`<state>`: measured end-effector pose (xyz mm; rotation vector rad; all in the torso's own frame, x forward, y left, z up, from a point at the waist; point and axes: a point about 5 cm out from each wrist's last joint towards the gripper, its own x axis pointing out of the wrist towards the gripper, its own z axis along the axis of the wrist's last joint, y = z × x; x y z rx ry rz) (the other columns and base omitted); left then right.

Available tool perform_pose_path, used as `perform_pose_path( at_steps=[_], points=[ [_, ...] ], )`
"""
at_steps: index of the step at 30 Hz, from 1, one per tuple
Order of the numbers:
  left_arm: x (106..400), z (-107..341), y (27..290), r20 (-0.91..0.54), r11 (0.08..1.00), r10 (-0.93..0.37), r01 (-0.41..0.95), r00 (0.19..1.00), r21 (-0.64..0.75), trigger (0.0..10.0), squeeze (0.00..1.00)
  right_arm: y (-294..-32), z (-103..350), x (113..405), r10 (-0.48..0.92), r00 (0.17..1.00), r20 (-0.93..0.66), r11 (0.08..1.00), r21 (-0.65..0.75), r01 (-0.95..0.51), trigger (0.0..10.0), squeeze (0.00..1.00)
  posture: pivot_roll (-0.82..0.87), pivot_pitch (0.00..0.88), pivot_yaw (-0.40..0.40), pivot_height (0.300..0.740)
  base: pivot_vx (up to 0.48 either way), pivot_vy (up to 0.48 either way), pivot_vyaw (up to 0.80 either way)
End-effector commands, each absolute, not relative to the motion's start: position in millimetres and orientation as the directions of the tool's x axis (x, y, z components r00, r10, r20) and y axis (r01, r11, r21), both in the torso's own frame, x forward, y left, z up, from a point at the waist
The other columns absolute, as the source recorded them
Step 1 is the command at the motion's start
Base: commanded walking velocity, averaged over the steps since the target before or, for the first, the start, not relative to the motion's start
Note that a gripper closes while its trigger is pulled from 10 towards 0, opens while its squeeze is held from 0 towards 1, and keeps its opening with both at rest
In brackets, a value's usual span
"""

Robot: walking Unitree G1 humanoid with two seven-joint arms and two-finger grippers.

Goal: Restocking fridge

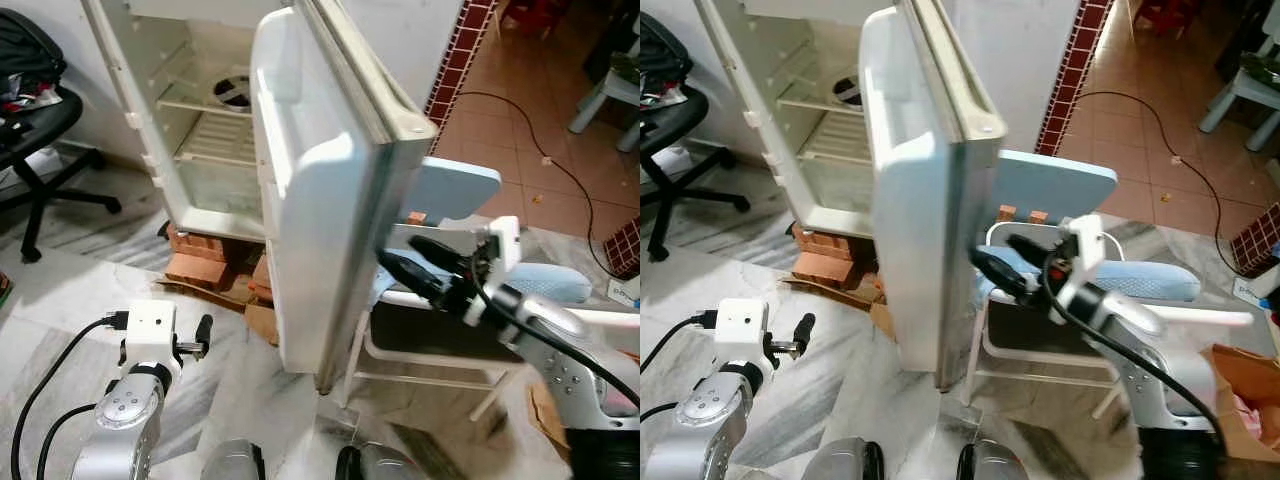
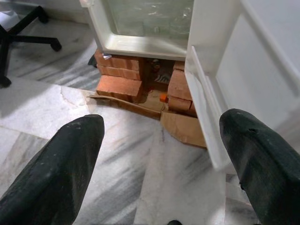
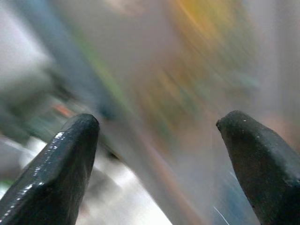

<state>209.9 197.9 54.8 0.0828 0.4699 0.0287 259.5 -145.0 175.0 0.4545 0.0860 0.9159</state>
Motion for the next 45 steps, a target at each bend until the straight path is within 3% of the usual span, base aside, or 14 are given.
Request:
perform_pose_path(
  at_steps=[1, 4, 9, 12, 16, 19, 20, 21, 23, 26, 34, 45],
  points=[
    [210, 52, 198, -0.463, 0.996, 0.046, -0.007, 0.885, 0.085, 10.0, 0.0, -115, 195, 249, 0.835, 0.499, 0.231, 0.37, 0.436, -0.821, 10.0, 0.0, 0.07, 0.055, -0.044, 0.74, 0.0, 0.0, 0.0],
    [211, 53, 197, -0.46, 0.996, 0.043, -0.005, 0.887, 0.084, 10.0, 0.0, -82, 199, 245, 0.855, 0.432, 0.287, 0.272, 0.462, -0.844, 10.0, 0.0, 0.07, 0.052, -0.049, 0.74, 0.0, 0.0, 0.0],
    [212, 51, 196, -0.457, 0.996, 0.048, -0.01, 0.888, 0.085, 10.0, 0.0, -74, 197, 248, 0.858, 0.428, 0.283, 0.254, 0.491, -0.833, 10.0, 0.0, 0.09, 0.049, -0.061, 0.74, 0.0, 0.0, 0.0],
    [214, 52, 194, -0.445, 0.995, 0.024, 0.02, 0.895, 0.093, 10.0, 0.0, -83, 185, 256, 0.843, 0.49, 0.221, 0.328, 0.511, -0.795, 10.0, 0.0, 0.08, 0.049, -0.07, 0.74, 0.0, 0.0, 0.0],
    [224, 59, 184, -0.392, 0.973, -0.086, 0.162, 0.916, 0.163, 10.0, 0.0, -103, 169, 274, 0.743, 0.659, 0.113, 0.525, 0.512, -0.68, 10.0, 0.0, 0.07, 0.048, -0.074, 0.74, 0.0, 0.0, 0.0],
    [227, 60, 180, -0.384, 0.965, -0.114, 0.194, 0.916, 0.176, 10.0, 0.0, -111, 165, 280, 0.7, 0.709, 0.087, 0.586, 0.498, -0.639, 10.0, 0.0, 0.07, 0.046, -0.072, 0.74, 0.0, 0.0, 0.0],
    [230, 62, 176, -0.373, 0.959, -0.132, 0.213, 0.918, 0.185, 10.0, 0.0, -121, 158, 286, 0.645, 0.763, 0.047, 0.661, 0.467, -0.587, 10.0, 0.0, 0.06, 0.046, -0.069, 0.74, 0.0, 0.0, 0.0],
    [230, 62, 176, -0.373, 0.959, -0.132, 0.213, 0.918, 0.185, 10.0, 0.0, -121, 158, 286, 0.645, 0.763, 0.047, 0.661, 0.467, -0.587, 10.0, 0.0, 0.06, 0.046, -0.069, 0.74, 0.0, 0.0, 0.0],
    [231, 63, 174, -0.361, 0.952, -0.149, 0.233, 0.92, 0.2, 10.0, 0.0, -136, 146, 291, 0.554, 0.833, -0.013, 0.771, 0.386, -0.507, 10.0, 0.0, 0.06, 0.046, -0.069, 0.74, 0.0, 0.0, 0.0],
    [234, 66, 177, -0.31, 0.957, -0.11, 0.185, 0.944, 0.225, 10.0, 0.0, -145, 136, 290, 0.469, 0.882, -0.046, 0.851, 0.289, -0.438, 10.0, 0.0, 0.06, 0.045, -0.071, 0.74, 0.0, 0.0, 0.0],
    [250, 83, 179, -0.183, 0.964, -0.077, 0.12, 0.98, 0.237, 10.0, 0.0, -155, 127, 282, 0.289, 0.957, -0.015, 0.941, 0.189, -0.281, 10.0, 0.0, 0.05, 0.029, -0.066, 0.74, 0.0, 0.0, 0.0],
    [264, 86, 168, -0.118, 0.956, -0.159, 0.183, 0.98, 0.23, 10.0, 0.0, -151, 115, 283, 0.19, 0.982, 0.014, 0.976, 0.102, -0.19, 10.0, 0.0, 0.03, 0.025, -0.046, 0.74, 0.0, 0.479, 0.0]
  ],
)
